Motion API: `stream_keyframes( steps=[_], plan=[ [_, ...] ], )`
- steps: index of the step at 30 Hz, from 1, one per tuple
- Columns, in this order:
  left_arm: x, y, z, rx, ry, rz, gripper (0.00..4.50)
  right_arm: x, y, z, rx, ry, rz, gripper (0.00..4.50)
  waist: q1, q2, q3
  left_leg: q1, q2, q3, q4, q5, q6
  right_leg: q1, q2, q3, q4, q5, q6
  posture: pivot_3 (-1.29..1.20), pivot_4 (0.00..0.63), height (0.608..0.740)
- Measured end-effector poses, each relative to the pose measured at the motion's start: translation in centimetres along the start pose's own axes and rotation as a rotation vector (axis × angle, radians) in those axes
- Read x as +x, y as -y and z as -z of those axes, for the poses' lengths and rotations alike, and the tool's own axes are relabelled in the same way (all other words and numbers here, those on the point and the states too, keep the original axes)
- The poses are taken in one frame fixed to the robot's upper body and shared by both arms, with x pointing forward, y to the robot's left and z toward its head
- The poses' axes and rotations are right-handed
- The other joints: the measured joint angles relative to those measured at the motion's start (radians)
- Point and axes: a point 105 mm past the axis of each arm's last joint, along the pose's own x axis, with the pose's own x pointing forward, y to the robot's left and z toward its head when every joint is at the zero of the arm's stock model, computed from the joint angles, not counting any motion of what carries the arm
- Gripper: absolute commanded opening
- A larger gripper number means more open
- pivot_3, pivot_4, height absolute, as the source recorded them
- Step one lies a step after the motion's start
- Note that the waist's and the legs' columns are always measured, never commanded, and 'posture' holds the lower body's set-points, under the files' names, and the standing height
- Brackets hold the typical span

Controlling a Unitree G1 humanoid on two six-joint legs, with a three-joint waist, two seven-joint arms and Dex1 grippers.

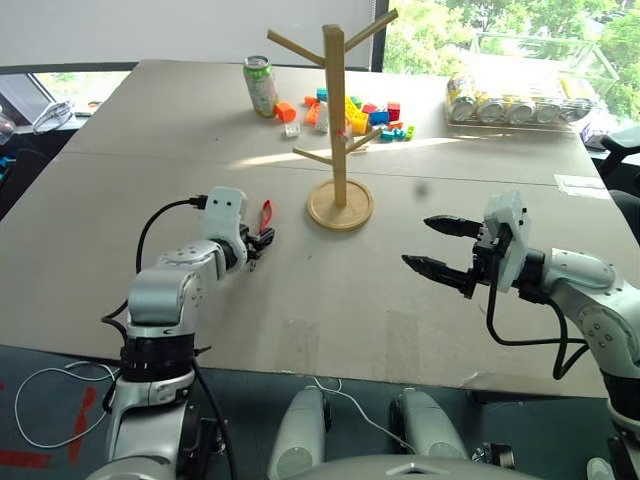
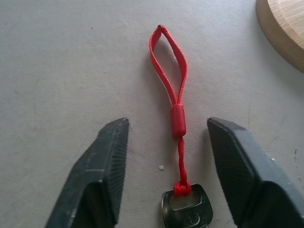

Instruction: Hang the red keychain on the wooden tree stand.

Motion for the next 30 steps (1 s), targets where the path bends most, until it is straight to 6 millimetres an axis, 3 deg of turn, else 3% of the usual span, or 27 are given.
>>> stream_keyframes(
  steps=[1, 2, 3, 4, 16, 23, 30],
  plan=[
    [0.0, 0.0, 0.0, 0.0, 0.0, 0.0, 1.12, 0.0, 0.0, 0.0, -0.001, 0.0, 0.0, 4.5, 0.001, 0.0, 0.0, 0.0, 0.0, 0.0, 0.0, 0.0, 0.0, 0.0, 0.0, 0.0, 0.0, 0.0, 0.0, 0.0, 0.15, 0.74],
    [0.0, 0.0, 0.0, -0.001, 0.0, 0.001, 0.44, 0.0, 0.0, 0.0, -0.001, 0.0, 0.001, 4.5, 0.001, 0.0, 0.0, 0.0, 0.0, 0.0, 0.0, 0.0, 0.0, 0.0, 0.0, 0.0, 0.0, 0.0, 0.0, 0.0, 0.15, 0.74],
    [0.0, 0.0, 0.0, -0.001, -0.001, 0.001, 0.08, 0.0, 0.0, 0.0, 0.0, 0.001, 0.003, 4.5, 0.001, 0.0, 0.0, 0.0, 0.0, 0.0, 0.0, 0.0, 0.0, 0.0, 0.0, 0.0, 0.0, 0.0, 0.0, 0.0, 0.15, 0.74],
    [0.0, 0.0, 0.0, -0.001, -0.001, 0.001, 0.03, 0.0, 0.0, 0.0, 0.0, 0.001, 0.005, 4.5, 0.002, 0.0, 0.0, 0.0, 0.0, 0.0, 0.0, 0.0, 0.0, 0.0, 0.0, 0.0, 0.0, 0.0, 0.0, 0.0, 0.15, 0.74],
    [-0.4, 0.1, 0.2, 0.01, 0.007, 0.022, 0.03, 0.0, 0.1, 0.1, 0.004, 0.001, 0.02, 4.5, 0.005, 0.0, 0.0, 0.0, 0.0, 0.0, 0.0, 0.0, 0.0, 0.0, 0.0, 0.0, 0.0, 0.0, 0.0, 0.0, 0.15, 0.74],
    [-3.8, 0.0, 0.9, 0.201, 0.148, 0.023, 0.03, -0.6, -0.3, 0.8, -0.017, 0.0, 0.061, 4.5, 0.003, 0.0, 0.0, 0.0, 0.001, 0.001, -0.002, 0.0, 0.0, -0.001, 0.0, 0.001, -0.001, 0.0, 0.0, 0.0, 0.15, 0.74],
    [-7.2, 1.4, 0.9, 0.359, 0.355, 0.05, 0.03, -0.7, -0.6, 0.5, -0.061, 0.019, 0.078, 4.5, 0.01, 0.0, 0.0, 0.0, 0.0, 0.002, -0.001, 0.0, 0.0, 0.0, -0.001, 0.001, -0.002, 0.0, -0.001, 0.0, 0.15, 0.74]
  ],
)
